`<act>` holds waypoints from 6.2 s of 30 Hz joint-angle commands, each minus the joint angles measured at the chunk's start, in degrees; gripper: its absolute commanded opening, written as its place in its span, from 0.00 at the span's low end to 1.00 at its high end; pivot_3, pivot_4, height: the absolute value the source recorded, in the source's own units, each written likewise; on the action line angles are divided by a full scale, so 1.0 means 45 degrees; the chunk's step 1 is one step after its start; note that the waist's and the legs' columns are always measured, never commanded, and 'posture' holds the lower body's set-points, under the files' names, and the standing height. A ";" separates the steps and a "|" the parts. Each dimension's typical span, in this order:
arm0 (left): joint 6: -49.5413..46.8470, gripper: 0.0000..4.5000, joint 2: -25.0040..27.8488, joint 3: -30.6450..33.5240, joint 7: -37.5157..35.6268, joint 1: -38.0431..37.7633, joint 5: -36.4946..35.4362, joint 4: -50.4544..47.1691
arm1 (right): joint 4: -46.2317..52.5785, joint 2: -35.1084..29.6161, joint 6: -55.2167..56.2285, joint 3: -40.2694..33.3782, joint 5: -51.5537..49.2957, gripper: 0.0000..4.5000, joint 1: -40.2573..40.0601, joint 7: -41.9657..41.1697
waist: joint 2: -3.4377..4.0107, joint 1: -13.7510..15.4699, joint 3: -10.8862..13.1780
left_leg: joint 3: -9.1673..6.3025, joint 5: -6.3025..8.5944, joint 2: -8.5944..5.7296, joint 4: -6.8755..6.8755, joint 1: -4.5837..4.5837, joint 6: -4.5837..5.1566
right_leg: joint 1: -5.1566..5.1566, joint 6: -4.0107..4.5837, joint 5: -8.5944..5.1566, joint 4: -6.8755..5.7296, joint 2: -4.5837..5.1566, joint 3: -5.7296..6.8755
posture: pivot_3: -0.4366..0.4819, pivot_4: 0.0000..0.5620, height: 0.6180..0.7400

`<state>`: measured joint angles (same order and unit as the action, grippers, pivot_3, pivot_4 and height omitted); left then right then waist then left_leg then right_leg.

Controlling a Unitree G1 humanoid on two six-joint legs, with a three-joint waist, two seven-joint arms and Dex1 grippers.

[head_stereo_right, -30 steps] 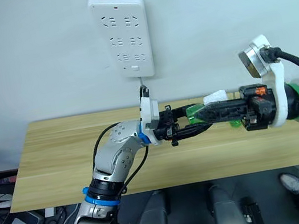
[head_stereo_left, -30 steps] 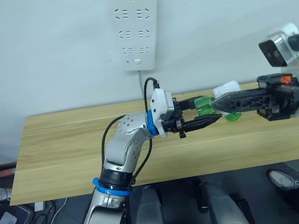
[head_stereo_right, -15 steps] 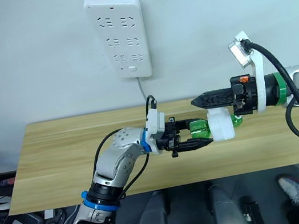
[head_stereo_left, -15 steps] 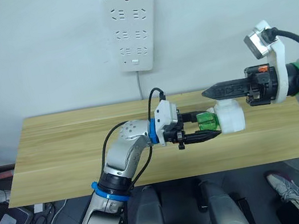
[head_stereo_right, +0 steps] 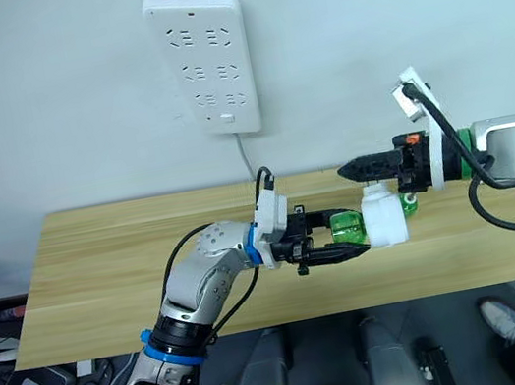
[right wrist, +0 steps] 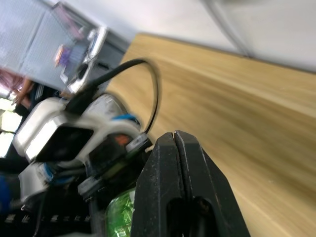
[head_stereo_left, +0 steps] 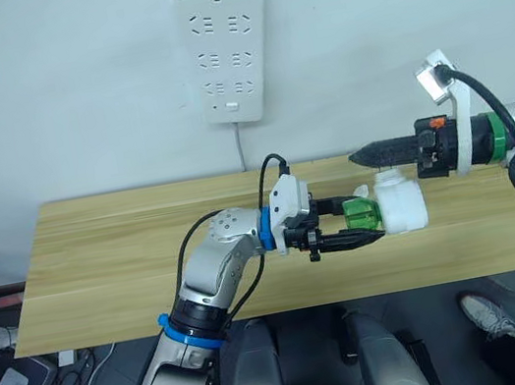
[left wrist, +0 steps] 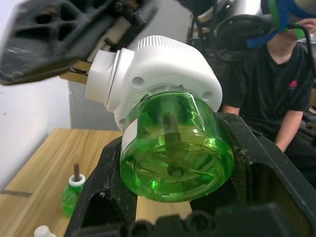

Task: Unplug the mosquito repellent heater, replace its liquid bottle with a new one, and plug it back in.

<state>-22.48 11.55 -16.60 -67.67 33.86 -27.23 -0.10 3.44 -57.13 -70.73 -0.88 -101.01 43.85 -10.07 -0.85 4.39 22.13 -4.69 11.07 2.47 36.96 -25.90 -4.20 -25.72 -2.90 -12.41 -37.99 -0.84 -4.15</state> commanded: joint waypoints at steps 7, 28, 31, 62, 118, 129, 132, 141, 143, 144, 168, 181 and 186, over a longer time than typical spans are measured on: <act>0.0481 0.50 -0.0214 0.0507 -0.0040 -0.0174 -0.0451 -0.0302 | 0.0343 -0.1211 -0.0308 -0.1102 -0.2532 0.01 0.0305 -0.0143 | 0.0001 -0.0031 -0.0001 | -0.0001 0.0000 0.0001 -0.0004 0.0000 0.0001 | -0.0002 0.0000 -0.0001 0.0000 -0.0001 0.0002 | 0.66 0.57 1.00; 0.1818 0.50 -0.0349 0.0517 -0.0507 -0.0134 -0.0262 -0.0253 | 0.0916 -0.1627 -0.0399 -0.0404 -0.1495 0.01 -0.0710 0.0742 | 0.0009 -0.0238 -0.0007 | 0.0003 -0.0001 -0.0001 -0.0002 -0.0005 0.0001 | -0.0008 0.0001 0.0002 -0.0005 0.0001 0.0002 | 0.66 0.54 1.00; 0.1805 0.50 -0.0365 0.0538 -0.0429 -0.0140 -0.0271 -0.0304 | 0.0997 -0.1720 -0.0633 -0.0380 -0.1321 0.01 -0.0816 0.0504 | 0.0009 -0.0245 -0.0007 | 0.0002 -0.0001 -0.0001 0.0000 -0.0004 0.0001 | -0.0008 0.0002 0.0002 -0.0007 0.0001 0.0002 | 0.66 0.54 1.00; 0.4956 0.50 -0.0566 0.0893 -0.0594 0.0065 0.0477 0.1149 | 0.1505 -0.3360 -0.1122 -0.4855 -0.2356 1.00 -0.5236 -0.1812 | 0.0025 -0.0350 -0.0020 | 0.0012 -0.0010 -0.0002 0.0008 0.0002 0.0017 | -0.0006 0.0000 0.0003 -0.0018 0.0002 -0.0005 | 0.62 0.54 1.00; 0.6710 1.00 0.1152 -0.1346 0.3713 0.0013 0.7153 -0.0929 | 0.4221 -0.1932 0.2984 -0.2387 -0.2664 0.66 -0.5307 0.3238 | 0.0029 -0.0625 -0.0022 | 0.0013 -0.0064 -0.0010 0.0001 0.0001 0.0097 | -0.0005 -0.0059 0.0037 -0.0012 0.0003 -0.0022 | 0.65 0.55 1.00; 0.5665 1.00 0.0359 -0.1999 0.5682 0.0604 0.9614 -0.1315 | 0.4932 -0.1332 0.3406 -0.2161 -0.2664 0.66 -0.5520 0.4073 | 0.0029 -0.0626 -0.0023 | 0.0013 -0.0066 -0.0012 0.0003 0.0001 0.0100 | -0.0005 -0.0063 0.0040 -0.0017 0.0004 -0.0027 | 0.65 0.56 1.00; 0.5551 1.00 0.0243 -0.2106 0.5796 0.0742 0.9810 -0.1338 | 0.5016 -0.1295 0.3428 -0.2104 -0.2664 0.66 -0.5533 0.4154 | 0.0029 -0.0626 -0.0022 | 0.0012 -0.0066 -0.0012 0.0002 0.0000 0.0101 | -0.0005 -0.0062 0.0040 -0.0016 0.0005 -0.0026 | 0.65 0.56 1.00; 0.4852 0.50 0.0379 -0.2386 0.5651 0.0647 1.0146 -0.1518 | 0.4931 -0.1209 0.3469 -0.2077 -0.2664 0.66 -0.5485 0.4363 | 0.0029 -0.0632 -0.0022 | 0.0012 -0.0068 -0.0013 0.0003 0.0001 0.0103 | -0.0005 -0.0062 0.0040 -0.0019 0.0005 -0.0026 | 0.65 0.56 1.00; 0.4847 0.50 0.0431 -0.2418 0.5649 0.0609 1.0154 -0.1472 | 0.4875 -0.1229 0.3467 -0.2050 -0.2664 0.66 -0.5433 0.4414 | 0.0029 -0.0632 -0.0023 | 0.0012 -0.0067 -0.0013 0.0003 0.0000 0.0103 | -0.0004 -0.0062 0.0040 -0.0018 0.0005 -0.0025 | 0.65 0.56 1.00; 0.4846 0.50 0.0438 -0.2428 0.5652 0.0594 1.0137 -0.1437 | 0.4871 -0.1210 0.3475 -0.2031 -0.2664 0.66 -0.5412 0.4424 | 0.0029 -0.0632 -0.0022 | 0.0012 -0.0068 -0.0012 0.0003 0.0000 0.0103 | -0.0005 -0.0062 0.0040 -0.0018 0.0005 -0.0025 | 0.65 0.56 1.00; 0.3687 0.50 -0.2816 0.1336 0.6862 -0.0884 0.3375 0.0036 | 0.9498 0.2331 0.6799 -0.1802 0.4908 1.00 -0.6529 0.5239 | -0.0001 -0.0624 -0.0715 | 0.0006 -0.0071 -0.0023 0.0003 0.0014 0.0101 | 0.0011 -0.0061 0.0040 -0.0011 0.0015 -0.0012 | 0.64 0.41 1.00; 0.2807 0.50 -0.2455 0.1078 0.5909 -0.0739 0.2035 -0.0584 | 0.8481 0.5637 0.6791 0.0129 0.8266 1.00 -0.4983 0.5020 | -0.0004 -0.0652 -0.1179 | 0.0002 -0.0074 -0.0022 -0.0023 0.0104 0.0098 | 0.0095 -0.0050 0.0033 0.0016 0.0005 -0.0007 | 0.63 0.39 1.00; 0.2722 0.50 -0.2558 0.1022 0.6098 -0.0796 0.2024 -0.0629 | 0.8156 0.6127 0.6541 0.0229 0.8910 1.00 -0.4774 0.4836 | -0.0006 -0.0644 -0.1187 | 0.0005 -0.0073 -0.0024 -0.0020 0.0102 0.0098 | 0.0098 -0.0049 0.0033 0.0018 0.0008 -0.0010 | 0.63 0.39 1.00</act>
<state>-10.88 0.91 -11.02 -40.47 29.73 -17.62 -0.16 39.52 -29.96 -41.28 0.73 -61.87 21.56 12.31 -0.87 1.49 16.79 -4.67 10.74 2.37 36.87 -25.44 -3.76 -25.28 -3.12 -12.26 -37.92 -0.80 -4.19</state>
